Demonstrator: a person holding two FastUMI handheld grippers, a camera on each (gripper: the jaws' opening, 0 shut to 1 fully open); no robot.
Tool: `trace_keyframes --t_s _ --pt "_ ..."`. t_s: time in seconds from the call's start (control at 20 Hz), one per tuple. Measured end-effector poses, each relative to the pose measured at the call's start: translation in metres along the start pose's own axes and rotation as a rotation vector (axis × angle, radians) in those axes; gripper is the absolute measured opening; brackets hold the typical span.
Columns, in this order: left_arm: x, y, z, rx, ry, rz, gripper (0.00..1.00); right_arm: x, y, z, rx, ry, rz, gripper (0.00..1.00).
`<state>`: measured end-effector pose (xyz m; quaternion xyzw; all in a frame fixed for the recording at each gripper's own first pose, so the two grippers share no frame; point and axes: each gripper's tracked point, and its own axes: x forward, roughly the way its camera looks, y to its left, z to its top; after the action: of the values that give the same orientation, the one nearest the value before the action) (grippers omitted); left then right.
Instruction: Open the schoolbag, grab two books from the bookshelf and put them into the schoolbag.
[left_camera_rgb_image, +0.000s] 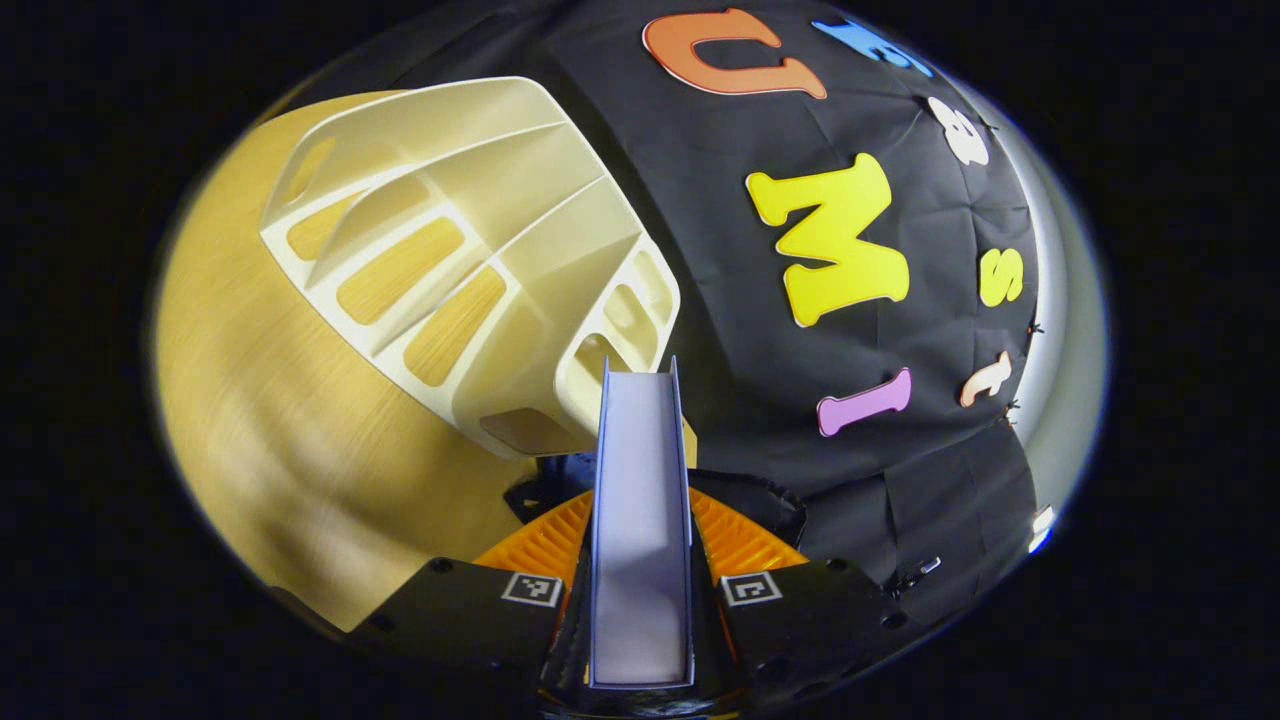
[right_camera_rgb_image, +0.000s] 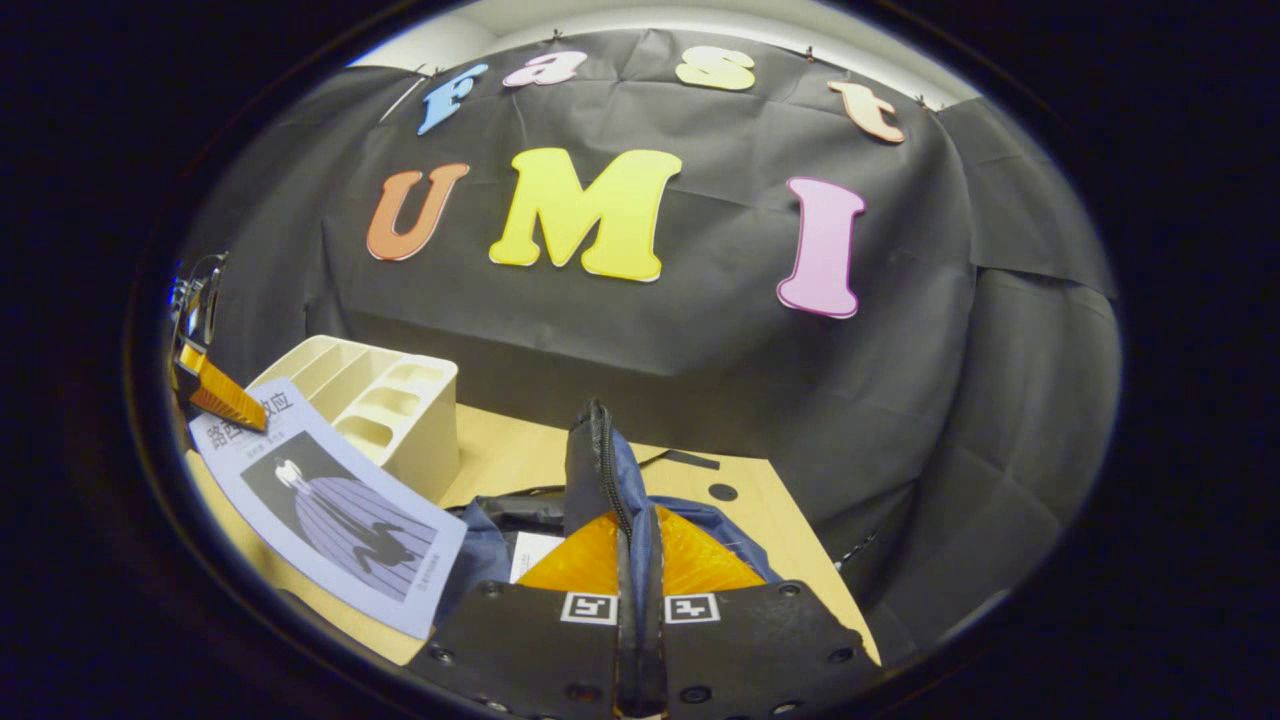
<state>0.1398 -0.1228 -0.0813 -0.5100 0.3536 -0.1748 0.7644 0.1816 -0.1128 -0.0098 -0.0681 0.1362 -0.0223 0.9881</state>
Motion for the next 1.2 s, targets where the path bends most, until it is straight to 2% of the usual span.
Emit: trace_keyframes --t_s 0.15,0.25,0.55,0.65,0.8,1.0,1.2 --pt "0.022 -0.004 -0.012 -0.041 0.004 -0.036 0.43 -0.001 0.001 0.003 -0.011 -0.007 0.014 0.03" --pt "0.038 -0.002 -0.024 -0.041 0.005 -0.034 0.43 -0.003 -0.001 0.008 -0.016 -0.020 0.017 0.02" --pt "0.074 -0.007 -0.049 0.067 -0.076 0.001 0.44 -0.009 -0.007 0.013 -0.001 -0.043 0.023 0.02" --pt "0.084 -0.004 -0.058 0.133 -0.111 0.041 0.43 -0.011 -0.010 0.013 0.003 -0.048 0.023 0.02" --pt "0.101 -0.009 -0.080 0.152 -0.070 0.049 0.43 -0.013 -0.011 0.016 0.006 -0.062 0.031 0.02" --pt "0.118 -0.013 -0.083 0.227 -0.138 0.067 0.43 -0.019 -0.017 0.028 0.006 -0.093 0.030 0.02" --pt "0.139 -0.016 -0.094 0.241 -0.157 0.063 0.44 -0.025 -0.020 0.037 0.002 -0.119 0.041 0.02"
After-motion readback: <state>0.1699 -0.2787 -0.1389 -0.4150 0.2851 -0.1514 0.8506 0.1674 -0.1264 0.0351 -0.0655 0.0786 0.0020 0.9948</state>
